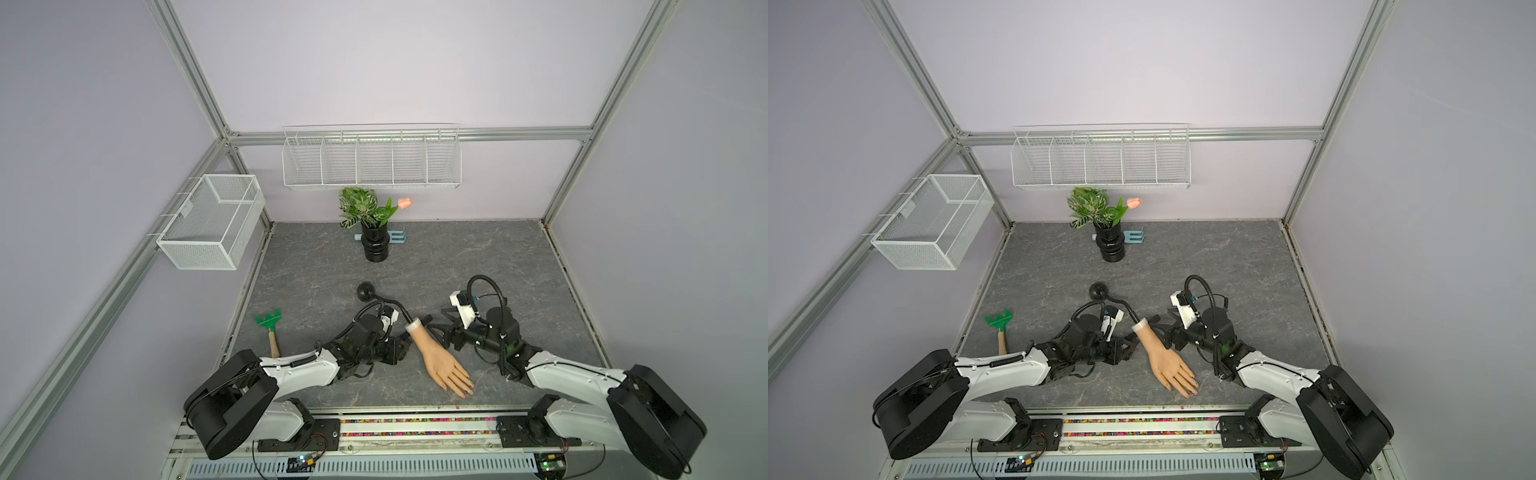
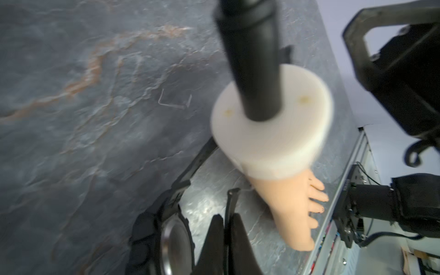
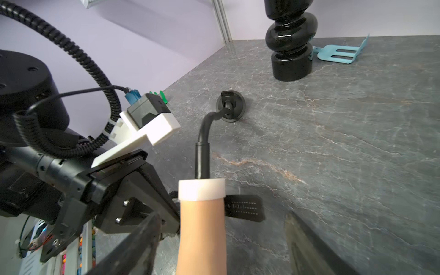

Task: Take off the watch
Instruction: Take off the watch from the hand.

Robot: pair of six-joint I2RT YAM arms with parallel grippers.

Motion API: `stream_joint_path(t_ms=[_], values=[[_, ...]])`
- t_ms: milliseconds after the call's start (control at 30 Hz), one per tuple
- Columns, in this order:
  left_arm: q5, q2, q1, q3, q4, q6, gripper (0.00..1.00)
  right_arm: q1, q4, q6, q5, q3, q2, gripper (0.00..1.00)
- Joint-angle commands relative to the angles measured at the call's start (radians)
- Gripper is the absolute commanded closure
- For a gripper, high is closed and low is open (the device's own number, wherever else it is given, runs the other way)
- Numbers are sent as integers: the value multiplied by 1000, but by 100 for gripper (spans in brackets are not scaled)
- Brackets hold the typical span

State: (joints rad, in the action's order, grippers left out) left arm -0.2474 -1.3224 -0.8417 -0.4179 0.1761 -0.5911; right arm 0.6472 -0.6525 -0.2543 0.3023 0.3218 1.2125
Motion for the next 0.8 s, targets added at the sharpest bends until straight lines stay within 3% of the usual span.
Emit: stream_joint_path(t_ms=[0, 133, 367, 567, 667, 767], values=[[138, 16, 12, -23, -282, -8, 100, 26, 68, 37, 15, 9, 40, 15], [173, 49, 12, -36, -354, -13, 100, 65, 121, 83, -40, 47, 78, 15], [371, 68, 30, -118, -599, -43, 100, 128, 105, 128, -230, 47, 108, 11], [517, 39, 29, -168, -675, -57, 99, 130, 83, 123, -368, 14, 79, 10], [544, 18, 29, -197, -673, -48, 85, 130, 103, 124, -425, 4, 44, 10], [498, 25, 29, -196, -621, -31, 66, 129, 108, 121, -459, -11, 0, 9]])
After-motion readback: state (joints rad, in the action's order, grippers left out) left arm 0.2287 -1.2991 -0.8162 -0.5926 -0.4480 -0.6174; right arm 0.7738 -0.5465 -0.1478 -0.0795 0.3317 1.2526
